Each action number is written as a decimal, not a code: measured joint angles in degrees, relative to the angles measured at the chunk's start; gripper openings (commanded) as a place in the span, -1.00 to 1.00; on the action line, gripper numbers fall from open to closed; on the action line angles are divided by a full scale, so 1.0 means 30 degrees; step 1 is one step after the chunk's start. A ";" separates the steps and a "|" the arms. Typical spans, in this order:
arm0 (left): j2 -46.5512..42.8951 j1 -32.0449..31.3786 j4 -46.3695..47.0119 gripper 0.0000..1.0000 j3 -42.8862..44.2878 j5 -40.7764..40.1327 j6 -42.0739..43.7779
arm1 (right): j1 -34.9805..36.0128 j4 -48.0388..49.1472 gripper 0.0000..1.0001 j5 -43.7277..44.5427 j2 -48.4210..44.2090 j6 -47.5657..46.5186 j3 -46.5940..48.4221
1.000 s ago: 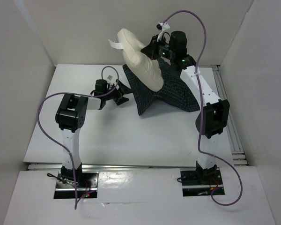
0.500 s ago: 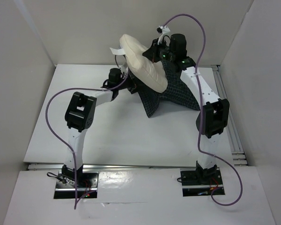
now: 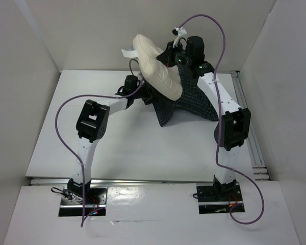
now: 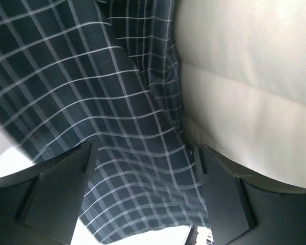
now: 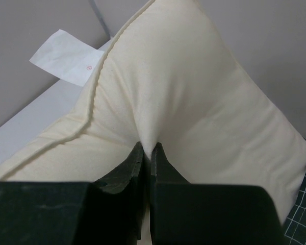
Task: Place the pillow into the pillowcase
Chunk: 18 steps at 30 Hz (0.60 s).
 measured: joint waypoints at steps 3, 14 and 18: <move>0.0903 -0.0393 -0.0233 0.86 0.1304 -0.0051 -0.0022 | -0.0007 0.0044 -1.00 0.0328 -0.0299 -0.0029 -0.0277; 0.2441 -0.0918 0.0998 -1.00 0.2659 0.0495 -0.0153 | 0.0000 -0.0044 -1.00 0.0772 -0.1202 -0.0182 -0.1246; 0.0539 -0.0852 0.1770 -1.00 -0.0583 0.0109 0.0189 | 0.0255 -0.0248 -1.00 0.1581 -0.1770 -0.0823 -0.2084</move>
